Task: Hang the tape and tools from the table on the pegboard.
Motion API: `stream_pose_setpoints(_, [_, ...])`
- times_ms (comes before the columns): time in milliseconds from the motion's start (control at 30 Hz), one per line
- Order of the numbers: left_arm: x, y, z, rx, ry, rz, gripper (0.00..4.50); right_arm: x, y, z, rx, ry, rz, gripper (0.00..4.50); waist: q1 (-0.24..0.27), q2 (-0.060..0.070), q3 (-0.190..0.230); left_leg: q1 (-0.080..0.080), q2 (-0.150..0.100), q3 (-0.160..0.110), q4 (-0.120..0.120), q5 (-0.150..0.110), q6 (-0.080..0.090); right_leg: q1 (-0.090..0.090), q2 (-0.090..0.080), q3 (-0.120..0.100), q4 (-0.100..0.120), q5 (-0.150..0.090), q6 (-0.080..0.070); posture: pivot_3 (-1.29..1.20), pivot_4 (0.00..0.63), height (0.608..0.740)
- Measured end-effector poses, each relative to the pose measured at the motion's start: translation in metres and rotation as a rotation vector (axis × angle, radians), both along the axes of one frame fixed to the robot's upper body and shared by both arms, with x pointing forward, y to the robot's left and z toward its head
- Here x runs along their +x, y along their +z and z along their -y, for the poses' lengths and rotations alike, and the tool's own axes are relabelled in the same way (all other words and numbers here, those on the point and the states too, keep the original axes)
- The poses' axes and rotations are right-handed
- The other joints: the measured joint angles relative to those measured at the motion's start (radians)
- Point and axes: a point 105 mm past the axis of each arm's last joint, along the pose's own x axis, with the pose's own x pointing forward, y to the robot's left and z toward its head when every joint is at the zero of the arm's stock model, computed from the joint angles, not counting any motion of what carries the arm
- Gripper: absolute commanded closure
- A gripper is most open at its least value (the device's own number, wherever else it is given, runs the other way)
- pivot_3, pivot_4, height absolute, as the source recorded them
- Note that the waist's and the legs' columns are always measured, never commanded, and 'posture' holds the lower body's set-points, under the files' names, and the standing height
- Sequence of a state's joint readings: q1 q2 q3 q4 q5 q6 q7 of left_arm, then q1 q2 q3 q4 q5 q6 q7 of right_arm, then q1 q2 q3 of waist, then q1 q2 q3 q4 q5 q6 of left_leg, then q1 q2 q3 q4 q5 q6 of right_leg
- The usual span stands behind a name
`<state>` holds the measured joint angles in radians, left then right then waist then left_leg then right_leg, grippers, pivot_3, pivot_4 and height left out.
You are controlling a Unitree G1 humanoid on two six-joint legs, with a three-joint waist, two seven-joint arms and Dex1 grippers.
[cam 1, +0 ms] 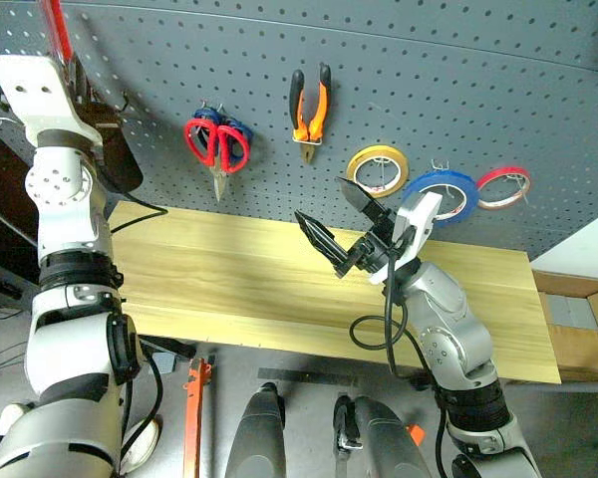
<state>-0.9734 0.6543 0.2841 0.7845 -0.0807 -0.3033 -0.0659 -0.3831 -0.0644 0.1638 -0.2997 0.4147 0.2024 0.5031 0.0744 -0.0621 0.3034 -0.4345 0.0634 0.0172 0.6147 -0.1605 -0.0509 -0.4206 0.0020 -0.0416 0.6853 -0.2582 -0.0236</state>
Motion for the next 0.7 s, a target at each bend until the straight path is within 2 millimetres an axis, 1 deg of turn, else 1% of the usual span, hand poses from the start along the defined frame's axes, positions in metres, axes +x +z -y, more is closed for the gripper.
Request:
stream_pose_setpoints(100, [-0.004, -0.004, -0.005, -0.014, 0.023, -0.003, 3.77, 0.0, 0.0, 0.0, -0.001, -0.002, 0.0, 0.0, -0.002, 0.0, 0.0, 0.0, 0.0, 0.0, 0.0, 0.0, 0.0, 0.0, 0.0, 0.0, 0.0, 0.0, 0.0, 0.17, 0.259, 0.74])
stream_pose_setpoints(200, [-0.01, -0.014, -0.014, -0.042, 0.051, -0.02, 3.77, 0.0, 0.0, 0.001, -0.004, -0.003, 0.0, 0.0, -0.003, 0.0, 0.0, 0.0, 0.0, 0.0, 0.0, 0.0, 0.0, 0.0, 0.0, 0.0, 0.001, 0.0, 0.0, 0.17, 0.258, 0.74])
stream_pose_setpoints(300, [-0.011, -0.025, -0.017, -0.045, 0.06, -0.054, 3.77, 0.001, -0.001, 0.001, -0.006, -0.005, 0.0, 0.0, 0.0, 0.0, 0.0, 0.0, 0.0, -0.001, 0.0, 0.0, 0.001, 0.0, 0.0, 0.0, 0.002, 0.0, 0.0, 0.18, 0.257, 0.74])
stream_pose_setpoints(333, [-0.011, -0.026, -0.018, -0.047, 0.062, -0.06, 3.21, 0.001, -0.001, 0.001, -0.007, -0.005, 0.0, 0.0, 0.001, 0.0, 0.0, 0.0, 0.0, -0.002, 0.0, 0.0, 0.001, 0.0, 0.0, -0.001, 0.002, 0.0, 0.0, 0.18, 0.256, 0.74])
stream_pose_setpoints(400, [-0.012, -0.025, -0.018, -0.05, 0.065, -0.058, 2.82, 0.001, 0.0, 0.001, -0.007, -0.004, 0.001, 0.0, 0.002, 0.0, 0.0, 0.0, 0.0, -0.002, 0.0, 0.001, 0.002, 0.0, 0.0, -0.001, 0.003, 0.0, 0.001, 0.18, 0.255, 0.74])
stream_pose_setpoints(500, [-0.013, -0.019, -0.016, -0.045, 0.06, -0.04, 1.79, 0.0, 0.001, 0.001, -0.007, -0.002, 0.005, 0.0, 0.003, 0.0, 0.0, 0.001, 0.0, -0.003, 0.0, 0.001, 0.002, 0.0, 0.0, -0.002, 0.003, -0.001, 0.001, 0.18, 0.252, 0.74])
stream_pose_setpoints(667, [-0.013, -0.02, -0.016, -0.053, 0.058, -0.044, 0.1, 0.001, 0.002, 0.001, -0.009, -0.002, 0.01, 0.0, 0.003, 0.0, 0.0, 0.001, 0.0, -0.003, 0.0, 0.003, 0.002, 0.0, 0.0, -0.002, 0.003, -0.001, 0.001, 0.17, 0.25, 0.74])
stream_pose_setpoints(700, [-0.013, -0.021, -0.016, -0.055, 0.058, -0.048, 0.04, 0.001, 0.002, 0.001, -0.01, -0.002, 0.01, 0.0, 0.003, 0.0, 0.0, 0.001, 0.0, -0.003, 0.0, 0.003, 0.002, 0.0, 0.0, -0.002, 0.003, -0.001, 0.001, 0.17, 0.25, 0.74])
